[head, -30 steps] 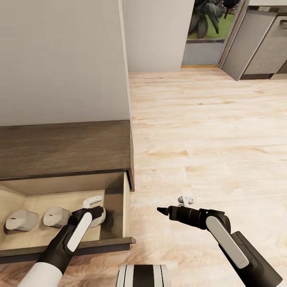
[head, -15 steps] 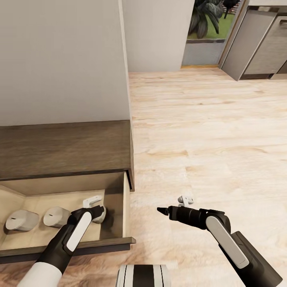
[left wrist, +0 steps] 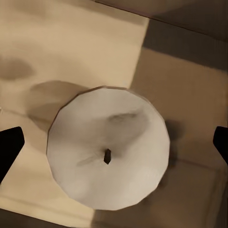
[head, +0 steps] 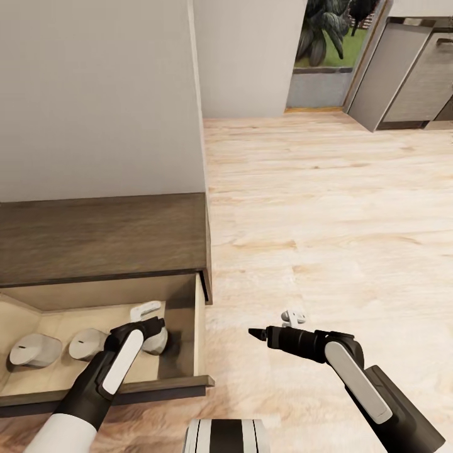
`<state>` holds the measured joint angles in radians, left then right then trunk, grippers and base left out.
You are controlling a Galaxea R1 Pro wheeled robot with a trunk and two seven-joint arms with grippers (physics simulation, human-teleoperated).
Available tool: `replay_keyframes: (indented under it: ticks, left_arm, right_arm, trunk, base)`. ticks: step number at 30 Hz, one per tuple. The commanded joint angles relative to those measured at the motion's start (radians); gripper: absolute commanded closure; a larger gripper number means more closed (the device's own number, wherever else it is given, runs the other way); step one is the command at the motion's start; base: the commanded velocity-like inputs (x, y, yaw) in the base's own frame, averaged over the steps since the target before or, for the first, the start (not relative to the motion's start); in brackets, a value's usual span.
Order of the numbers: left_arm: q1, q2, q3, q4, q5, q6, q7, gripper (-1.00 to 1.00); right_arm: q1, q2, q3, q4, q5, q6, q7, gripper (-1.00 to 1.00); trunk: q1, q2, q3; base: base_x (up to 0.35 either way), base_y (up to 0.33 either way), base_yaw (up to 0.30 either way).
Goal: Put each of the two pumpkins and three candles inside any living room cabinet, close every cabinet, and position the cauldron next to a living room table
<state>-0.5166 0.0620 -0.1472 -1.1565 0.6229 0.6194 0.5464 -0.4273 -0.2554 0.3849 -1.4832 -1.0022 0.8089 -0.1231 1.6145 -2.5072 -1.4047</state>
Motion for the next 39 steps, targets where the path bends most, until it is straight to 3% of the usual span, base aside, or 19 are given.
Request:
replay_keyframes:
  ticks: [1, 21, 30, 39]
  left_arm:
    - [0.0, 0.001, -0.003, -0.002, 0.011, 0.001, 0.01, -1.0]
    - [0.0, 0.001, 0.001, -0.007, 0.015, 0.005, 0.015, -1.0]
    - [0.0, -0.001, 0.1, -0.006, 0.018, 0.067, 0.014, -1.0]
    - [0.0, -0.001, 0.105, -0.007, 0.018, 0.071, 0.013, -1.0]
  right_arm:
    - [-0.001, -0.001, 0.002, -0.001, -0.01, 0.001, -0.01, -1.0]
    - [-0.001, -0.001, 0.002, 0.0, -0.01, 0.001, -0.01, -1.0]
    - [-0.001, -0.001, 0.002, 0.0, -0.01, 0.001, -0.01, -1.0]
    - [-0.001, -0.001, 0.002, 0.0, -0.01, 0.001, -0.009, -1.0]
  trunk:
    - [-0.001, 0.0, 0.003]
    - [-0.01, 0.005, 0.081]
    - [-0.014, 0.007, 0.115]
    - [-0.042, 0.057, 0.145]
  base:
    - [0.0, 0.0, 0.0]
    - [0.0, 0.0, 0.0]
    - [-0.086, 0.0, 0.0]
    - [-0.092, 0.0, 0.0]
